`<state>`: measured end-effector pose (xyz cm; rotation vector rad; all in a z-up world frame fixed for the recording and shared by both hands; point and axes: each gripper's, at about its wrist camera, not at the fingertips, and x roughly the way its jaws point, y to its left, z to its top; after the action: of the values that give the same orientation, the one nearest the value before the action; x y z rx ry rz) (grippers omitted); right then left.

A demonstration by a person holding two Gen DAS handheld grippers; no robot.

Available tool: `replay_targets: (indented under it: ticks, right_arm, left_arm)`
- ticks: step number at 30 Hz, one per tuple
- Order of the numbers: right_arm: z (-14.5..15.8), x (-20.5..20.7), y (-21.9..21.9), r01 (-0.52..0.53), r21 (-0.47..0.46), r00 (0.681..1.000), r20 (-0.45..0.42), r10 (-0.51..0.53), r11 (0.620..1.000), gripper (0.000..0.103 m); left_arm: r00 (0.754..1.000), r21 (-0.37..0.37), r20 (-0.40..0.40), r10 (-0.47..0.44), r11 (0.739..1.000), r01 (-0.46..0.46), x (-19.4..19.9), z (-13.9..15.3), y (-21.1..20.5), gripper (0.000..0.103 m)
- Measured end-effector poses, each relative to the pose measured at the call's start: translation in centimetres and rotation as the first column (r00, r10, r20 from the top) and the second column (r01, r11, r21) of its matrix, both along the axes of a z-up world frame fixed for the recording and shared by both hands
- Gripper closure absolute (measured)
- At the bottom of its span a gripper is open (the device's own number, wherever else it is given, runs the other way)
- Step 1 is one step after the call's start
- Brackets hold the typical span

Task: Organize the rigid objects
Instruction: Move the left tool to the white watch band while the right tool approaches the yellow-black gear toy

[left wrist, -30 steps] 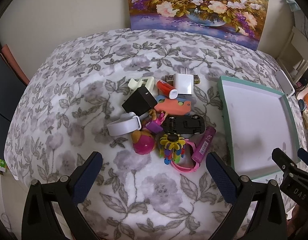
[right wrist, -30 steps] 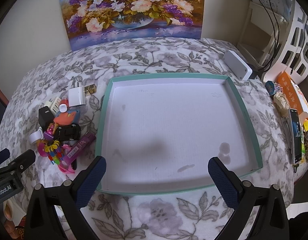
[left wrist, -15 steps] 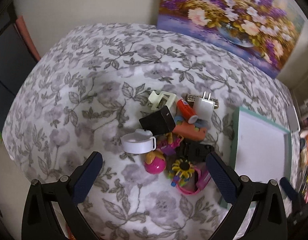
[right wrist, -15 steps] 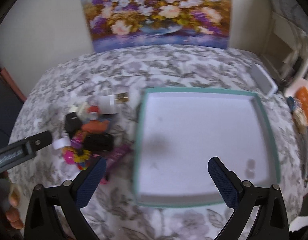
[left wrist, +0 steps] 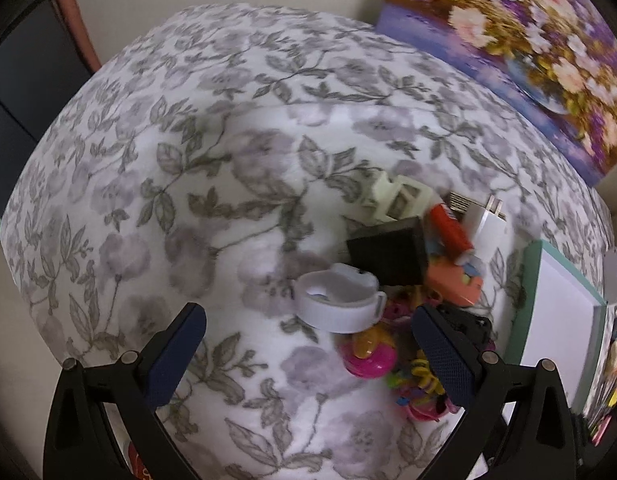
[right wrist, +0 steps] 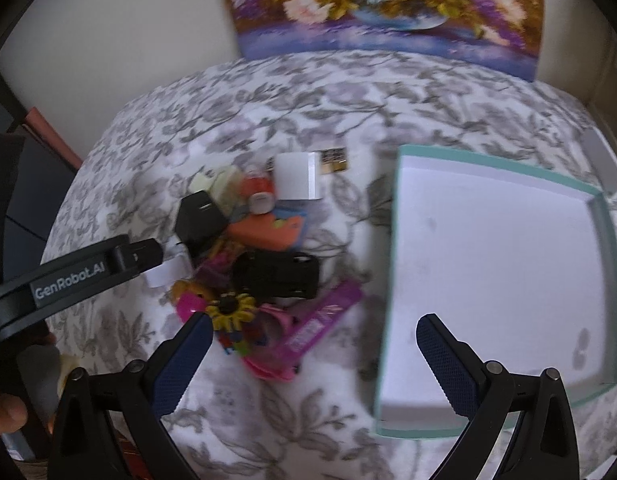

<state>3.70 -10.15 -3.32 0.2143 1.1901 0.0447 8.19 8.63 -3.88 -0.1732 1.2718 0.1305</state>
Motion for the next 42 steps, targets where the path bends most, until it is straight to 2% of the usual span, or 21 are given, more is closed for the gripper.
replay_targets:
  ticks: [8,11,17,24,26,30,32,34,37,39,40,42]
  right_arm:
    - [-1.5,0.7,2.1,-0.048,0.060,0.999,-0.017,0.049,0.997,0.011]
    - [-1.7,0.7,2.5,-0.053,0.072,0.998,-0.018,0.054,0.996,0.011]
    - [-2.0,0.7,3.4,-0.079,0.082,0.997,-0.012,0.080,0.993,0.017]
    - [-2.8,0.8,3.8,-0.087,0.069,0.996,-0.017,0.088,0.994,0.019]
    - [-2.8,0.9,3.9,-0.087,0.066,0.996,-0.020,0.088,0.994,0.020]
    - [-3.1,0.9,4.0,-0.088,0.035,0.996,-0.012,0.088,0.996,0.022]
    - [-3.2,0.9,4.0,-0.088,0.022,0.996,-0.005,0.089,0.996,0.023]
    - [-3.2,0.9,4.2,-0.093,0.004,0.996,0.003,0.093,0.996,0.026]
    - [-3.1,0.9,4.3,-0.099,0.002,0.995,0.011,0.099,0.995,0.036]
    - [-3.5,1.1,4.1,-0.098,0.047,0.995,-0.012,0.099,0.994,0.048]
    - [-3.7,1.0,4.0,-0.094,0.056,0.995,-0.016,0.095,0.994,0.048]
    - [-3.6,1.1,3.9,-0.093,0.059,0.995,-0.014,0.094,0.994,0.050]
  left_arm:
    - [1.000,-0.036,-0.016,0.018,0.999,-0.018,0.1,-0.8,1.1,0.000]
    - [1.000,-0.046,-0.018,0.012,0.999,-0.013,0.0,-0.9,1.1,0.001]
    - [0.999,-0.078,-0.035,-0.011,0.997,0.008,0.2,-1.5,0.7,0.001]
    - [0.998,-0.080,-0.056,-0.022,0.997,0.018,0.5,-2.4,0.2,0.002]
    - [0.997,-0.086,-0.068,-0.026,0.996,0.020,0.6,-2.8,-0.1,0.014]
    - [0.995,-0.101,-0.097,-0.033,0.995,0.024,0.7,-4.0,-0.5,0.020]
    - [0.994,-0.109,-0.104,-0.039,0.994,0.028,0.8,-4.5,-0.7,0.032]
    - [0.993,-0.138,-0.104,-0.046,0.990,0.032,1.0,-4.9,-0.9,0.038]
    - [0.994,-0.140,-0.098,-0.048,0.990,0.034,1.0,-4.9,-1.0,0.041]
    - [0.994,-0.133,-0.095,-0.051,0.990,0.038,0.9,-4.9,-1.1,0.042]
    - [0.994,-0.132,-0.094,-0.052,0.991,0.040,0.9,-4.9,-1.2,0.043]
    - [0.994,-0.146,-0.089,-0.058,0.988,0.044,0.8,-4.8,-1.2,0.057]
